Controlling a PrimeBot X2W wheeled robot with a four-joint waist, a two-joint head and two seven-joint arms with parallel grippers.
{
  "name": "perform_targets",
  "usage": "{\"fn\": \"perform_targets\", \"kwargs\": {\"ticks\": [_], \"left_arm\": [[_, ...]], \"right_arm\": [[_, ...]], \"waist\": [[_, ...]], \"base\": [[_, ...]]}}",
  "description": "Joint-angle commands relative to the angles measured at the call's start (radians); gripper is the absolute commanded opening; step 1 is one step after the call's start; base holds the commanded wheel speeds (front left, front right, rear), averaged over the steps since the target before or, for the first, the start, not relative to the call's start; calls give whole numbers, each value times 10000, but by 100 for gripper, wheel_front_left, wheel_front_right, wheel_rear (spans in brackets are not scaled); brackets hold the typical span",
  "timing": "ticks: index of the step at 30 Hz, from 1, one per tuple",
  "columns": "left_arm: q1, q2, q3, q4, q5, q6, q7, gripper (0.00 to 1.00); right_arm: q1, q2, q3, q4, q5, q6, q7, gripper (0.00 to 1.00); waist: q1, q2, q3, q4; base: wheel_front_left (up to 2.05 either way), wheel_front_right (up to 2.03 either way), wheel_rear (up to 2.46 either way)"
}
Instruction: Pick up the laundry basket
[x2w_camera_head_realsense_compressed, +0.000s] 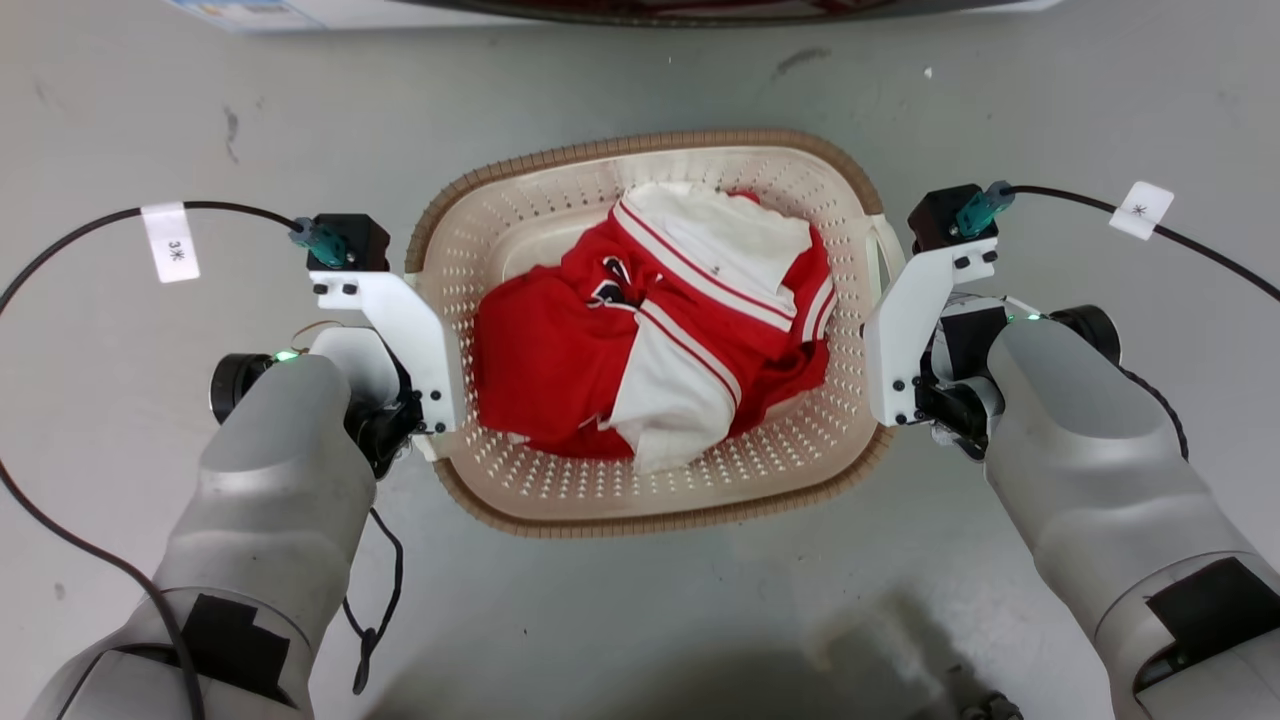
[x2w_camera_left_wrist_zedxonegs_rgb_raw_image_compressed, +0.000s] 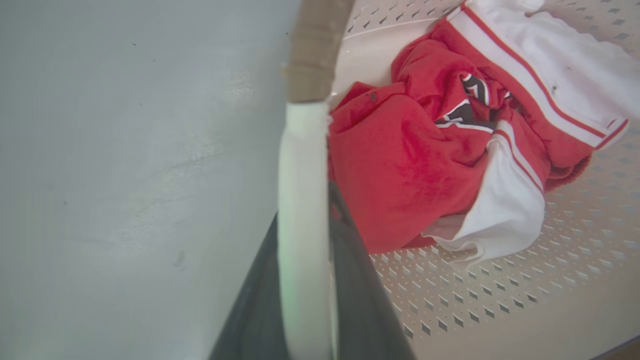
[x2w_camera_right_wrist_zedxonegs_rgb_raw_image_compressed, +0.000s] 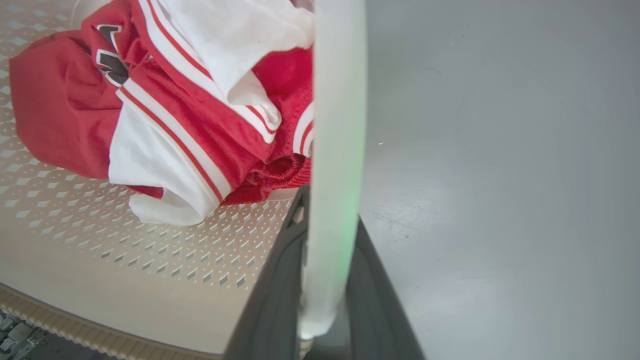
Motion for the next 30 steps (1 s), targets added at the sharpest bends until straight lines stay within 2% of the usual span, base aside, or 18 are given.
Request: {"fn": "perform_targets", "kwargs": {"ticks": [1,17,23,30], "left_arm": [[70,32,-99,28,-20,30,142,0],[985,-71,-709,37,-1174,22,2718,0],[1458,-39,-862,-58,-1586,22,3402,0],[1804,2,-1119,-220,-1866,21,3824,0]], "right_arm": [[55,-57,64,33,72,-9,103,0],[869,-40,683,127,1161,-7,2622,0],[1332,-37,777,156,1542,-7,3505,0],[1677,-36,728,171,1768,-7,4039,0]], "waist": [[-1,0,-245,-9],[-1,0,-3094,52],[-1,0,-4358,20],[-1,0,-5507,-17]], "base": [[0,0,0],[0,0,0],[0,0,0],[0,0,0]]}}
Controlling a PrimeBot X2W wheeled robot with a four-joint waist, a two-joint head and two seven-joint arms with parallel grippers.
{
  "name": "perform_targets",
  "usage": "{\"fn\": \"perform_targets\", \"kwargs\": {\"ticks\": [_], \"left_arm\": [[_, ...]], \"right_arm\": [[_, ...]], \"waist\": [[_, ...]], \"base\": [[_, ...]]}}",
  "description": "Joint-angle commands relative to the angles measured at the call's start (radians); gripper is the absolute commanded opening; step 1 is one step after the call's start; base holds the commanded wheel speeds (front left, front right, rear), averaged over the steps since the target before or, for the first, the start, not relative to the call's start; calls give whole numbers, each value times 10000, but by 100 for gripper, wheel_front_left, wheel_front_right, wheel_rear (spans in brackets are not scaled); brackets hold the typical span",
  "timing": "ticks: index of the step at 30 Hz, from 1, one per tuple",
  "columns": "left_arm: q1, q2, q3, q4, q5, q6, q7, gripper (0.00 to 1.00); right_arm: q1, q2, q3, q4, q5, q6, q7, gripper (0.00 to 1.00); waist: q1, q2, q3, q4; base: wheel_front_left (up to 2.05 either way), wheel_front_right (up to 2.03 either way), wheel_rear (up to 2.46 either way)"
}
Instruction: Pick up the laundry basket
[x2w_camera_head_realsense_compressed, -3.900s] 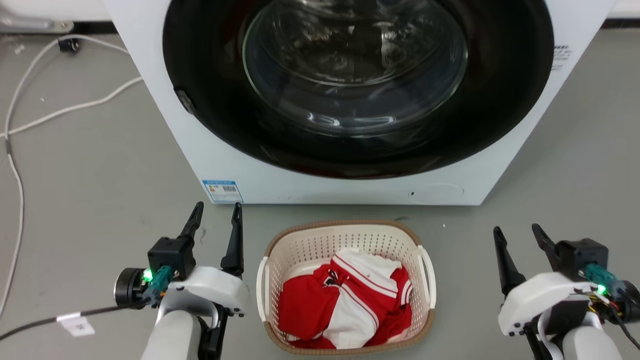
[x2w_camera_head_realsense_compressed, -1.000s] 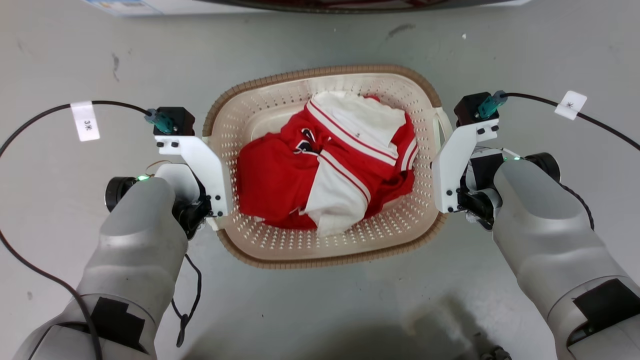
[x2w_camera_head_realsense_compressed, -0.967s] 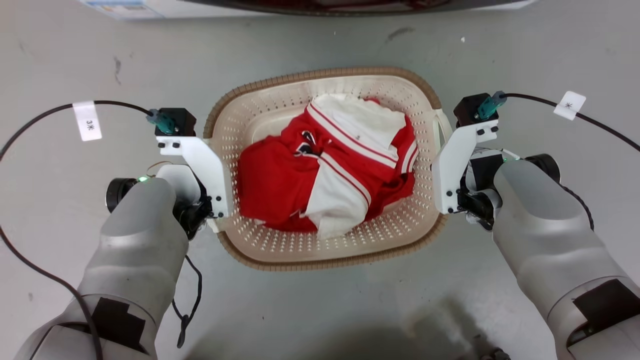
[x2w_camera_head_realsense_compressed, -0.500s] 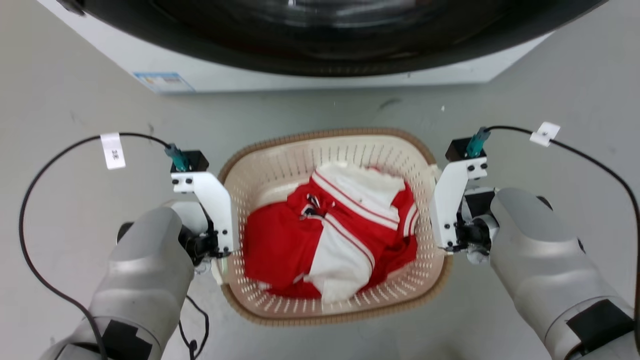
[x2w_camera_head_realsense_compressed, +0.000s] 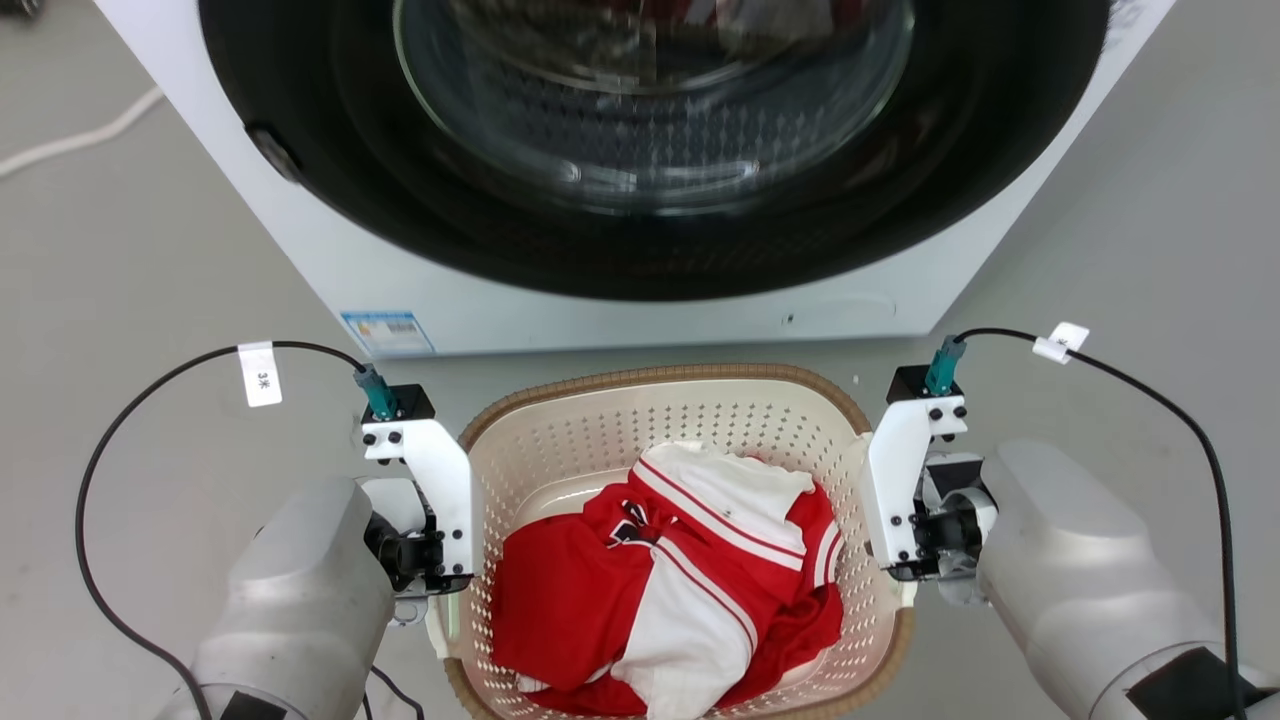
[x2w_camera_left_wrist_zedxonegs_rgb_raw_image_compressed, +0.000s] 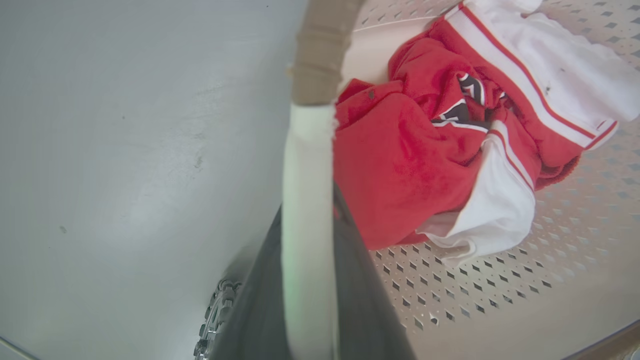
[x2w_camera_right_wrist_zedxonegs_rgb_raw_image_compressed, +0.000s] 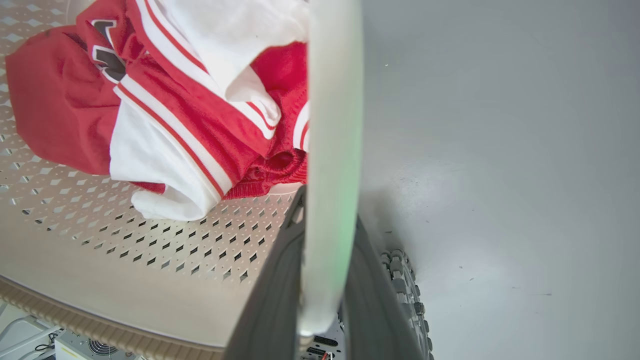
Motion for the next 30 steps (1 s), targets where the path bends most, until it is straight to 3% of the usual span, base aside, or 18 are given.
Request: {"fn": "perform_targets", "kwargs": {"ticks": [1,18,30], "left_arm": [[146,51,-63,-55,-21,9,52,0],[951,-23,-323,77,-847,7,1465,0],[1361,-103,-387,202,-1175,-6,2054,0]], "right_arm": [[159,-5,-21,0,39,-3,40,0],[962,-2,-259,-2,273,-2,1180,0],[1373,4,-49,-4,501,-2,1887,0]], "waist": [[2,-1,-569,-23],[2,-1,-2643,-78],[2,-1,-3220,-175]], "base": [[0,0,0],[0,0,0],[0,0,0]]}}
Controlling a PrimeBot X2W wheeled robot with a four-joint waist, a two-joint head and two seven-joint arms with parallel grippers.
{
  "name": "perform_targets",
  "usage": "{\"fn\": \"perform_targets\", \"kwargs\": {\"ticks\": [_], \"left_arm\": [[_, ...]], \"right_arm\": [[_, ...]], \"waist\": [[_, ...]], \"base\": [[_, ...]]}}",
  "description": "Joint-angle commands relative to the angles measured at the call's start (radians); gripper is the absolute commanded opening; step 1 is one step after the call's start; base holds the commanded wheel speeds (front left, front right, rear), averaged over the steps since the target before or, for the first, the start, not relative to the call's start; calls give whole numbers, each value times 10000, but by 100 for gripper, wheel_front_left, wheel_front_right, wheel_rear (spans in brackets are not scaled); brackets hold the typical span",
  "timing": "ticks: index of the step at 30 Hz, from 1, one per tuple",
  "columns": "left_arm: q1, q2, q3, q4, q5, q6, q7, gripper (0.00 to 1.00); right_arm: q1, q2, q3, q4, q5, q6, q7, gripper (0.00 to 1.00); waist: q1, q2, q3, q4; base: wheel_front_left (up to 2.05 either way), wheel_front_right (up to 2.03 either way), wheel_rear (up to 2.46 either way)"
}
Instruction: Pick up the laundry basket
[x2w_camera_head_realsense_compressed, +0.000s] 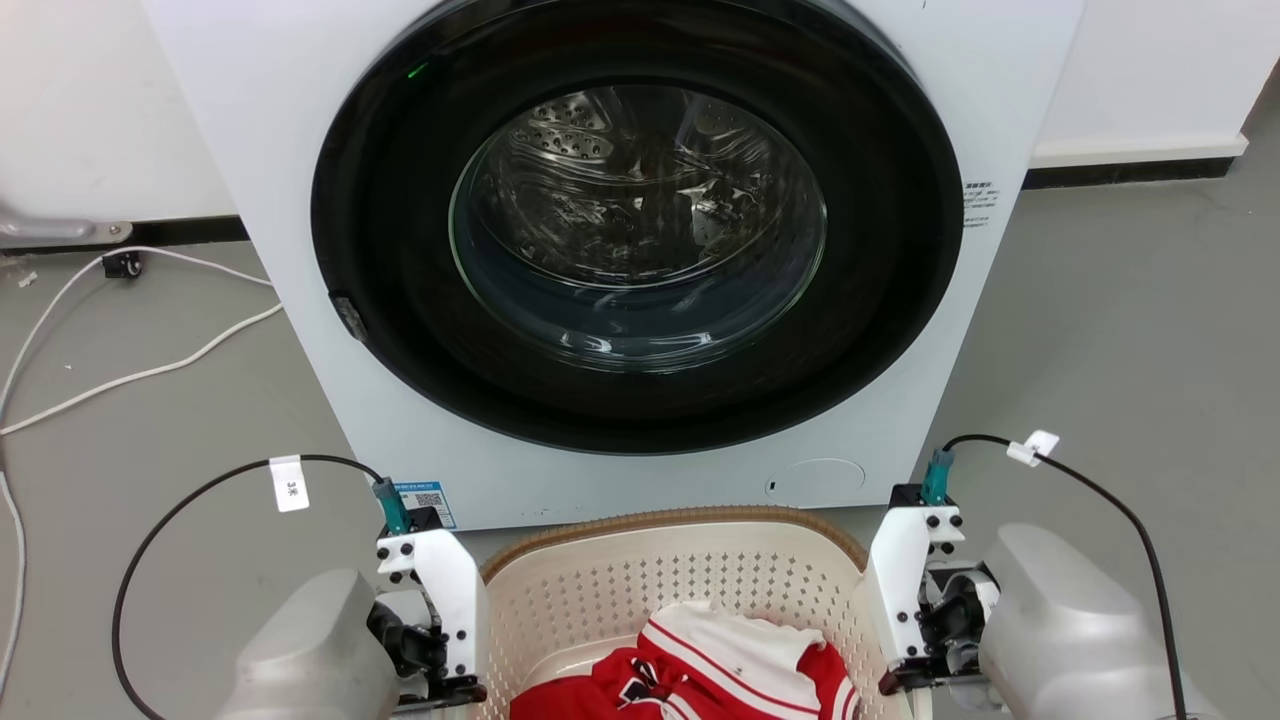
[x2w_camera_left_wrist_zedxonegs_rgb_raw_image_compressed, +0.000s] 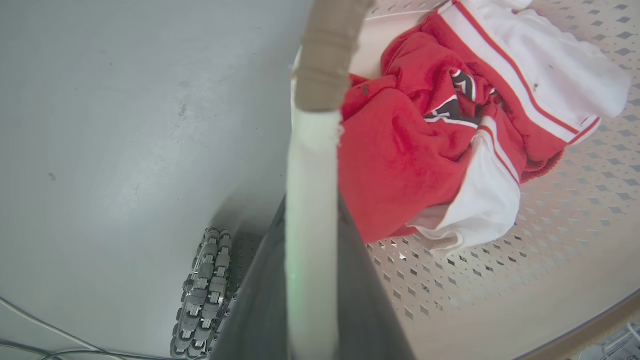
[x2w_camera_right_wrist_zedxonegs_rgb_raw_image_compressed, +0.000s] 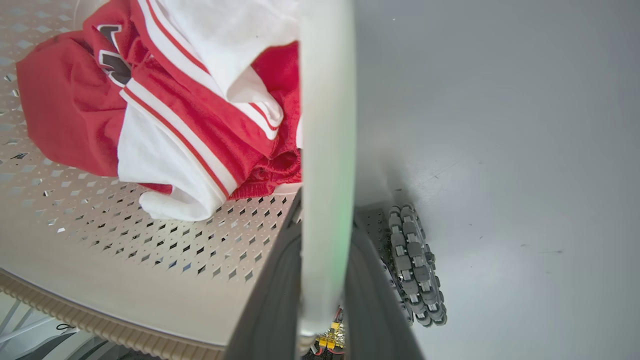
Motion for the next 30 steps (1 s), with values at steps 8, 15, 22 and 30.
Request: {"fn": "perform_targets", "kwargs": {"ticks": [8,15,22,30], "left_arm": [[250,-79,-78,47,-106,-26,1,0],[251,-112,-107,78,-185,-26,-13,0],[253,-132,-143,101,-255,-27,15,0],[213,-143,-172,131,-310,-27,-1,0]], "right_arm": [[255,22,111,-41,135,0,-28,0],[249,27,127,-41,118,0,-94,0],[218,27,125,-41,155,0,-141,0],[211,28,154,-42,188,0,-197,0]], "waist": [[2,0,-85,-24],[2,0,-89,14],[2,0,-81,64],[2,0,-72,105]], "base": [[0,0,0],[0,0,0],[0,0,0],[0,0,0]]}}
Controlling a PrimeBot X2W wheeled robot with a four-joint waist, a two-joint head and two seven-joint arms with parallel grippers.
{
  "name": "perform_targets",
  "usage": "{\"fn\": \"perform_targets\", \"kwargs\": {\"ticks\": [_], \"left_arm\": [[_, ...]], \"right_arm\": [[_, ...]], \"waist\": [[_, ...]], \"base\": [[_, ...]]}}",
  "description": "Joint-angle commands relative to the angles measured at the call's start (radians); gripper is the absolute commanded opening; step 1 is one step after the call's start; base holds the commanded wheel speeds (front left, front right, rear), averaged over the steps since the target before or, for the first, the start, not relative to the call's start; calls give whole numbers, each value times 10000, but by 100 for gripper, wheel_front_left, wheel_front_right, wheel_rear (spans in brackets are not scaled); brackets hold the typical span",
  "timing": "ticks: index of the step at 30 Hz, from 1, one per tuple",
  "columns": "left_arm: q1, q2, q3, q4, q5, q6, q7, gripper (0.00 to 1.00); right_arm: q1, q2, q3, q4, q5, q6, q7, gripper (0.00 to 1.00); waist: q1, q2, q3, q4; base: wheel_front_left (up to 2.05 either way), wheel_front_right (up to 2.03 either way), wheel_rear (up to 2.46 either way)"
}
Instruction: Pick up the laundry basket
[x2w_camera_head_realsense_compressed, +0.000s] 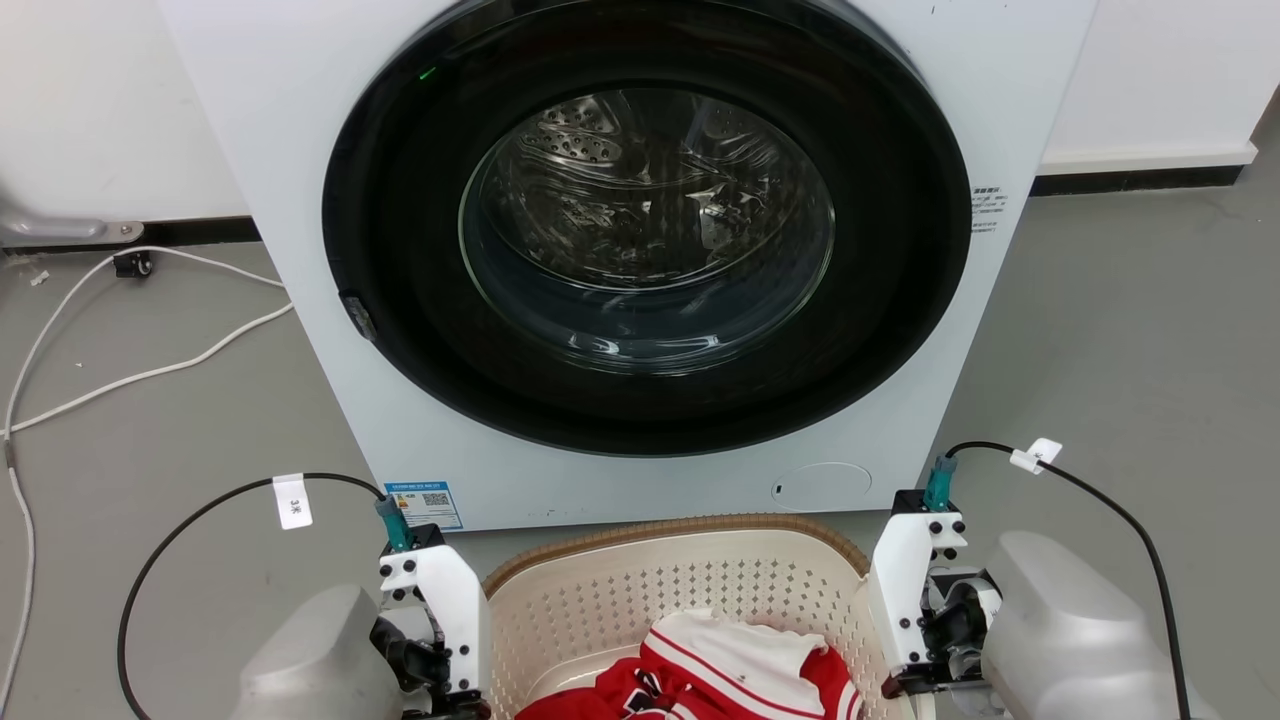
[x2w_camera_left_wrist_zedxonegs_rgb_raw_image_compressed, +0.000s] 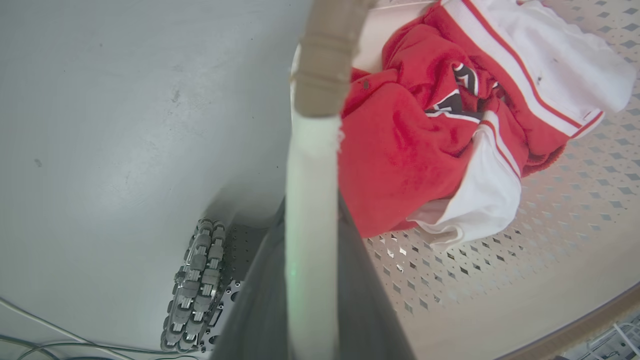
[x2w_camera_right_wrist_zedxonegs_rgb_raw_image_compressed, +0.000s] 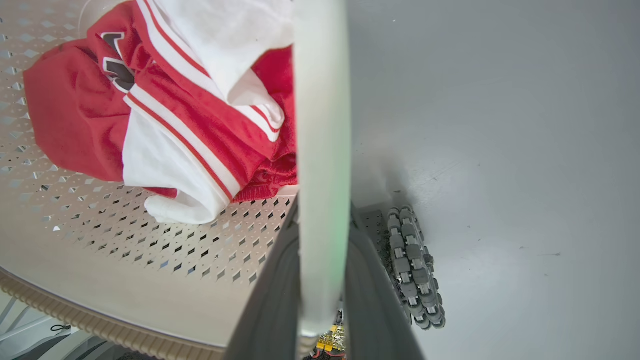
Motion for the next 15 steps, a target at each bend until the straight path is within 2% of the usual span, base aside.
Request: {"fn": "perform_targets", "kwargs": {"ticks": [1,15], "left_arm": [[36,-59,-33,-12,-60,-29,-14,0],[-2,-44,-64,29,-172,-29,-172,0]], "right_arm": [[57,42,2,-48,60,0,-31,0],[96,45,-12,-48,67,0,-56,0]], "waist": [[-1,0,4,4],[-1,0,11,-32]], "base": [[0,0,0],[0,0,0]]}}
